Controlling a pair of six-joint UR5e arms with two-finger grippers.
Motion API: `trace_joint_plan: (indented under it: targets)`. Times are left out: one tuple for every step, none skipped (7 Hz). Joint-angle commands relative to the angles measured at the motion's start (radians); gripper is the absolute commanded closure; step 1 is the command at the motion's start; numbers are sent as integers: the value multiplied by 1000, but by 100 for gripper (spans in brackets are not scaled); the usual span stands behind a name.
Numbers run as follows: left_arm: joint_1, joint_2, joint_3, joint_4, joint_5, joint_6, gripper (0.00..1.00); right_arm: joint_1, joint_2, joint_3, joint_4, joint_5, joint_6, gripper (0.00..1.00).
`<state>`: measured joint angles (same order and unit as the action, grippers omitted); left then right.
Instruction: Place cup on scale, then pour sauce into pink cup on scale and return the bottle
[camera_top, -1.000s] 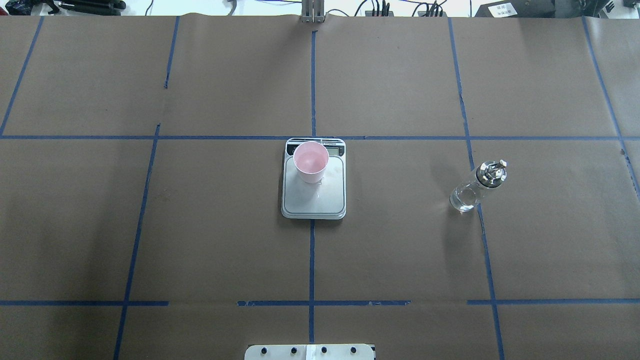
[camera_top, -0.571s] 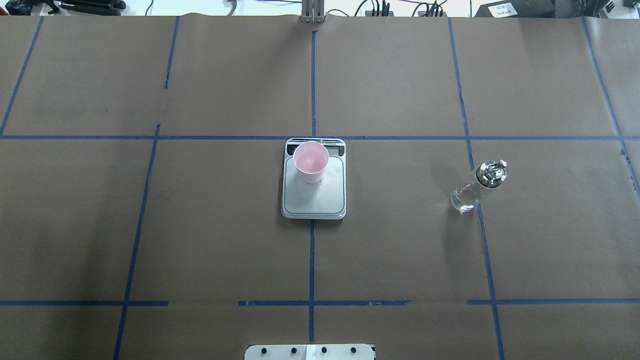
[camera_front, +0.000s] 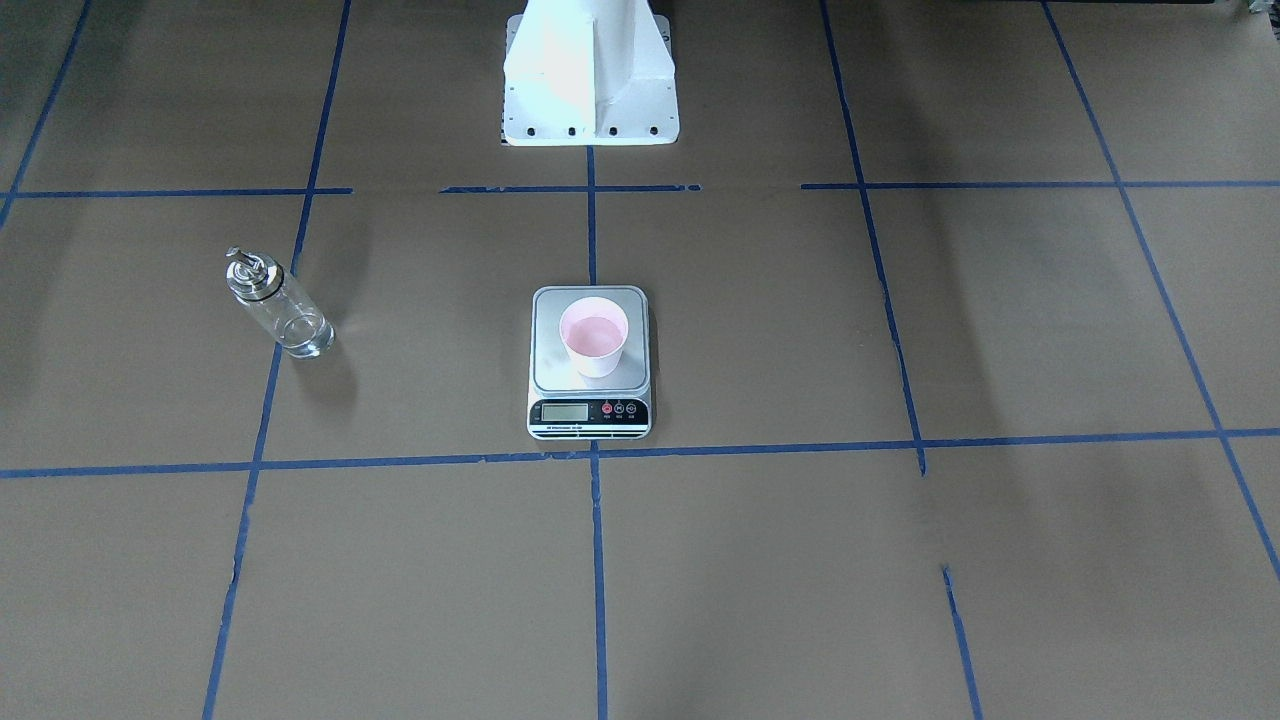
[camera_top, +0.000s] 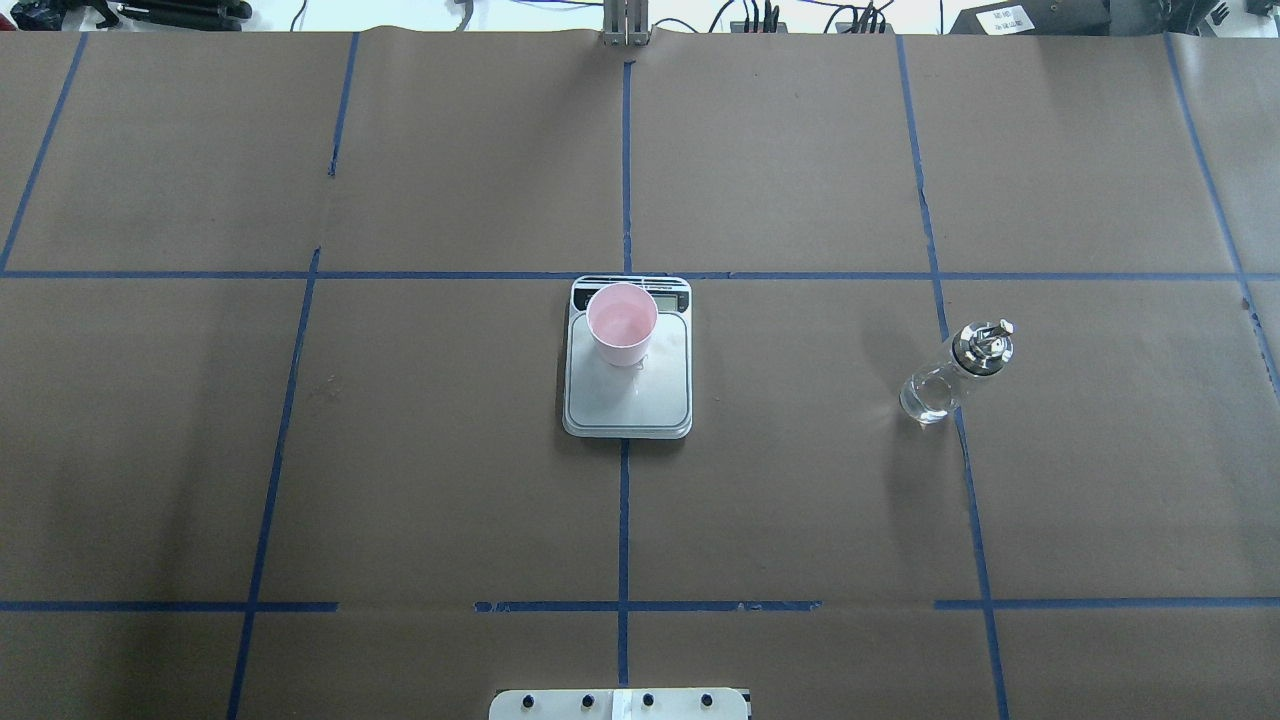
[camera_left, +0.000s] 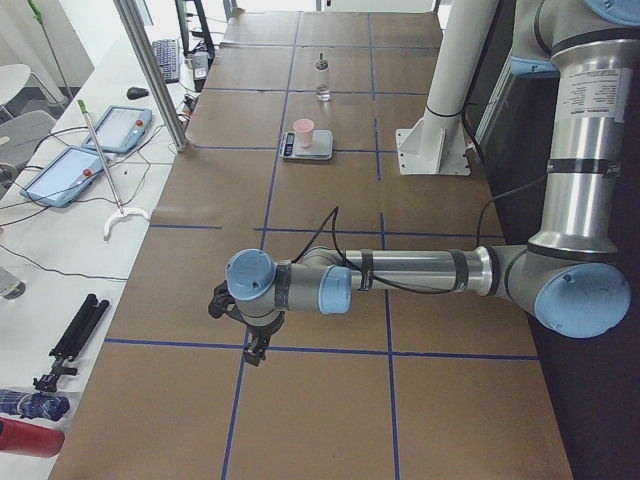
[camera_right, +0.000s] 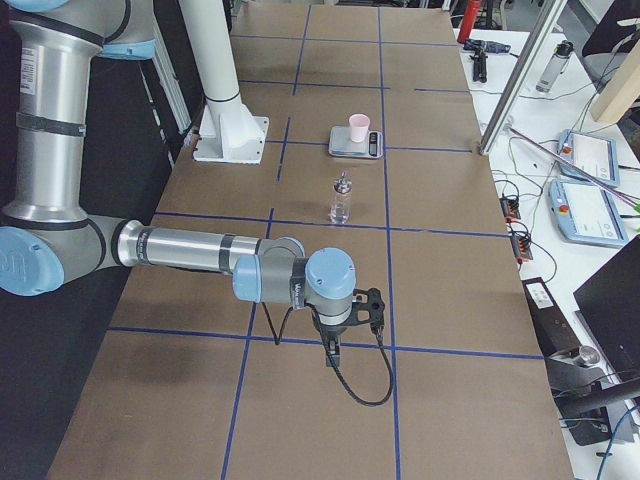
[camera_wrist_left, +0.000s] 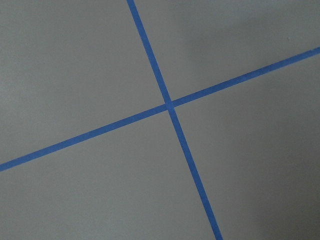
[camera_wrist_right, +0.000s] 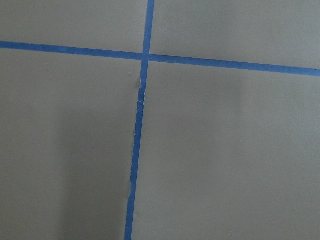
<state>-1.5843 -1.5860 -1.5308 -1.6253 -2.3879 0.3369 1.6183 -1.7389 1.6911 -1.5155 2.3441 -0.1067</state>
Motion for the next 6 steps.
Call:
trace_joint_plan:
  targets:
    - [0, 8, 4, 7, 3, -1, 0, 0, -1, -1, 1, -9, 7, 0]
    - [0, 8, 1, 7, 7, -1, 0, 0, -1, -1, 1, -14, 6, 0]
    - [-2, 11, 0, 4, 6, 4, 0, 0, -1, -1, 1, -14, 5, 0]
    - [-2, 18, -6, -2, 7, 4, 0, 0, -2, -1, 1, -12, 4, 0]
    - [-2, 18, -6, -2, 7, -1, 0, 0, -2, -4, 1, -11, 4, 0]
    - [-2, 18, -6, -2, 7, -1, 0, 0, -2, -4, 1, -14, 4, 0]
